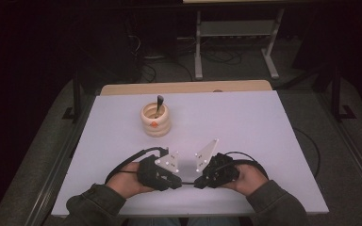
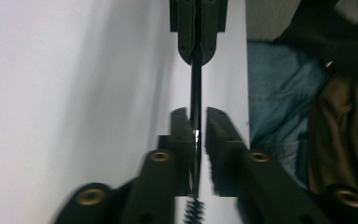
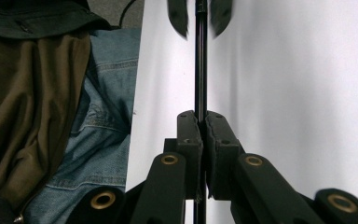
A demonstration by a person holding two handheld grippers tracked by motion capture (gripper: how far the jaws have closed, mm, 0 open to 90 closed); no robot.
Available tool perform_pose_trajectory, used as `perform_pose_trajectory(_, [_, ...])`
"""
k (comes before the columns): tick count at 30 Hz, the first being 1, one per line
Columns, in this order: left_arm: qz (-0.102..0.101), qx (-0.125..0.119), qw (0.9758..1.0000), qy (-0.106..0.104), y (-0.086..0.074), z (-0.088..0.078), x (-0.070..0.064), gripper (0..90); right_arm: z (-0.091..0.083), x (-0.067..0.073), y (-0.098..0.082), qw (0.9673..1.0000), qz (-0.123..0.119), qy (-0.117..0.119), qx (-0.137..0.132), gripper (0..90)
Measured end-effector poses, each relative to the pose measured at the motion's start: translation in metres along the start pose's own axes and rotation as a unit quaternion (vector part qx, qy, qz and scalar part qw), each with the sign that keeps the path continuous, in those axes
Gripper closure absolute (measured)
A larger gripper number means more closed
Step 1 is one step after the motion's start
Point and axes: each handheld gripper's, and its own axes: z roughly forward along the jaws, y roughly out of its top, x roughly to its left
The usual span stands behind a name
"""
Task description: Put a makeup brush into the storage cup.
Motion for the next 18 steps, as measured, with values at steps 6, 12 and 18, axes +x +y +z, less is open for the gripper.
perform_pose_trajectory(6, [-0.039, -0.041, 0.9984, 0.004, -0.013, -0.015, 0.005, 62.2, 0.0, 0.001, -0.014, 0.9997, 0.015, -0.005, -0.02, 84.6])
perform_pose_trajectory(12, [-0.071, -0.076, 0.9946, 0.006, -0.028, -0.026, 0.011, 59.4, -0.005, 0.001, -0.023, 0.9989, 0.027, -0.008, -0.037, 84.6])
perform_pose_trajectory(18, [-0.092, -0.097, 0.991, 0.001, -0.033, -0.027, 0.016, 59.0, -0.019, -0.002, -0.027, 0.9959, 0.042, -0.022, -0.077, 84.5])
